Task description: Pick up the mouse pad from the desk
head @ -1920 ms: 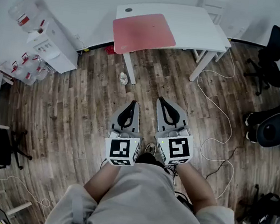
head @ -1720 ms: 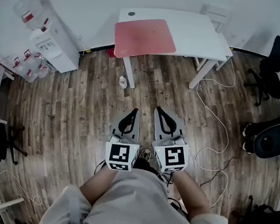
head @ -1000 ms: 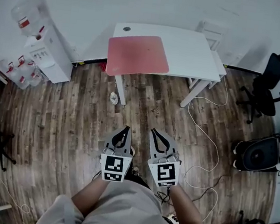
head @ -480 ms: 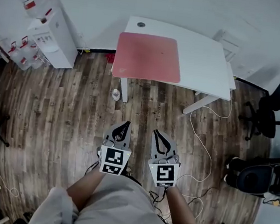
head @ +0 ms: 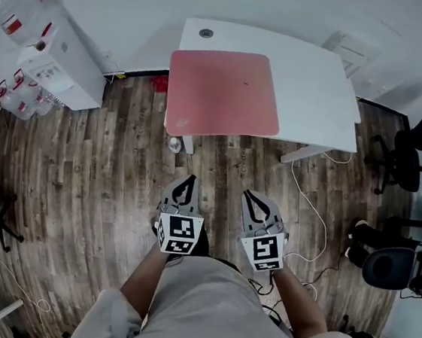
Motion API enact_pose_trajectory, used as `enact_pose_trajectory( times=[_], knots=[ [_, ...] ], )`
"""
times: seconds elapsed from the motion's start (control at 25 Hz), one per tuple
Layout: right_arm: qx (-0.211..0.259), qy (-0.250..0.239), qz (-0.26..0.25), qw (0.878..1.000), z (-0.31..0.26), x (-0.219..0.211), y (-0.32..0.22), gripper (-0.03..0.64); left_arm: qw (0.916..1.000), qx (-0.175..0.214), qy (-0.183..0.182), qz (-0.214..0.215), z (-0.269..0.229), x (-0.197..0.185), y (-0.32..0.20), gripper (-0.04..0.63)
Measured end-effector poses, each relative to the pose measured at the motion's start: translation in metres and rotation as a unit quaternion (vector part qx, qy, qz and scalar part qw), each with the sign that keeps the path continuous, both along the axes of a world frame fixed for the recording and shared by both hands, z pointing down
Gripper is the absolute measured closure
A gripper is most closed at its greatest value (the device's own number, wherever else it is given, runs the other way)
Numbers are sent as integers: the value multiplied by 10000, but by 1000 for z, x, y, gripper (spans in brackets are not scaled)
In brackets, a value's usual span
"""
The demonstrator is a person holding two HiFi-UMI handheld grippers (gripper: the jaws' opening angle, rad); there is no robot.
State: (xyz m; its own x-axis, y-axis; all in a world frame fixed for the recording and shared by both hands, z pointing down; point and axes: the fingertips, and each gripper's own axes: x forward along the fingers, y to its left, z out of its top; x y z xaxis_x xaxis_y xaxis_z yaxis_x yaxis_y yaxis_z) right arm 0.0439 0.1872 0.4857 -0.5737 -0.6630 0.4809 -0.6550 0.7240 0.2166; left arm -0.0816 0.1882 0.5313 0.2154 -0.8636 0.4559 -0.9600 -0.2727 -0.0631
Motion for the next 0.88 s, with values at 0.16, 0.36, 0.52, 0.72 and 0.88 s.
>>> enact_pose_trajectory(
  times=[0.16, 0.36, 0.52, 0.72, 0.88],
  knots=[
    [-220, 271, -68, 9994, 16, 0, -26, 577, 9990, -21, -405, 192, 26, -11, -33, 583],
    [-453, 606, -17, 9971, 39, -4, -46, 577, 9941, -21, -1013, 394, 57, -23, -69, 583],
    [-642, 921, -87, 9936, 52, -1, -54, 577, 9794, 10, -1942, 554, 74, -25, -88, 583],
    [-698, 869, -254, 9934, 60, -8, -72, 577, 9780, -389, -1968, 578, 97, -24, -106, 583],
    [-695, 806, -398, 9935, 66, -18, -92, 577, 9632, -599, -2534, 665, 124, -37, -124, 583]
  ],
)
